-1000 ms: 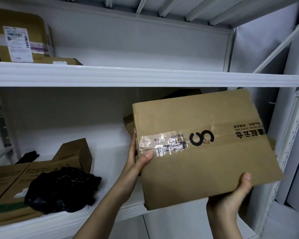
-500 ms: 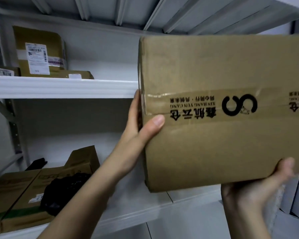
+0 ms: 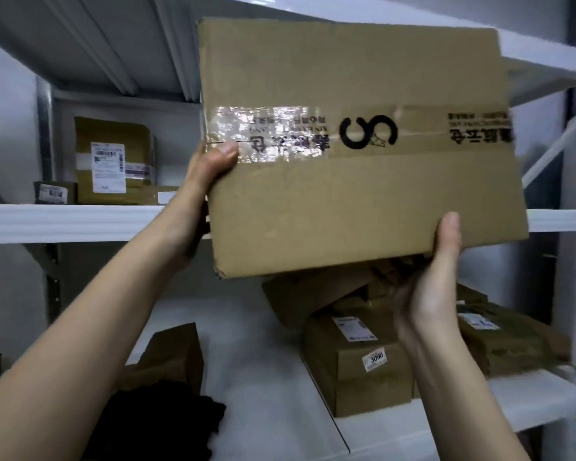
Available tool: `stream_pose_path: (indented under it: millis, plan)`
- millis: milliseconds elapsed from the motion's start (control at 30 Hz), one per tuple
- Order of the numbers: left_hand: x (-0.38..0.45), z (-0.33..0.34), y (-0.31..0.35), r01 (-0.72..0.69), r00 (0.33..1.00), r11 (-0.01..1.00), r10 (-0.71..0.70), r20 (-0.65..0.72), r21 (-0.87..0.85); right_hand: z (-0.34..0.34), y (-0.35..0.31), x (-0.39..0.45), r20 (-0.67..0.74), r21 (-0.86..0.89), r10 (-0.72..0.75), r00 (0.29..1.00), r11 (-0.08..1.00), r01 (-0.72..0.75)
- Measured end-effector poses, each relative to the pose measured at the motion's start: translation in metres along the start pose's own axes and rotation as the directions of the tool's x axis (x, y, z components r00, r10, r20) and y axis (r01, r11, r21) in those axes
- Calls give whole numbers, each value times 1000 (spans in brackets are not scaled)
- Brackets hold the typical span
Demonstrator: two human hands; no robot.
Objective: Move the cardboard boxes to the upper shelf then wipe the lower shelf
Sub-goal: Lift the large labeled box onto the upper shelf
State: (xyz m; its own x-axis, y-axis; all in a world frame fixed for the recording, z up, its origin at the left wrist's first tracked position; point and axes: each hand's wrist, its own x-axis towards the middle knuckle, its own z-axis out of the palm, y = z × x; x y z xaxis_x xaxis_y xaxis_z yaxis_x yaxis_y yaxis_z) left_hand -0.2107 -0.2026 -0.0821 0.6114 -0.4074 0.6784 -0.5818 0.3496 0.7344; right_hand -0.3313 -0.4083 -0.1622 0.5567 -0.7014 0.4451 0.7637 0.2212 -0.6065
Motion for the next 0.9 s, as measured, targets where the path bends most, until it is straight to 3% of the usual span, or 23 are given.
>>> stream_pose_path:
  millis: [200,333,533,667,767,900]
  plan:
    - [33,-20,11,-38,997,998,41,-60,49,14,-8,34,51,-390,51,997,921,-28]
    - [54,-33,12,-68,994,993,76,-77,100,24,-13,62,165,-640,98,981,768,30]
    - [77,-43,12,-151,973,988,153,-173,25,42,-19,112,246,-754,27,969,633,174]
    - [91,-55,17,-216,945,971,235,-228,106,51,-5,135,261,-830,106,959,532,167]
    - [97,-62,9,-220,947,963,250,-203,158,50,9,145,238,-910,141,961,378,170]
    - [103,-69,-2,-190,942,960,237,-238,204,51,21,152,216,-975,-46,975,43,218]
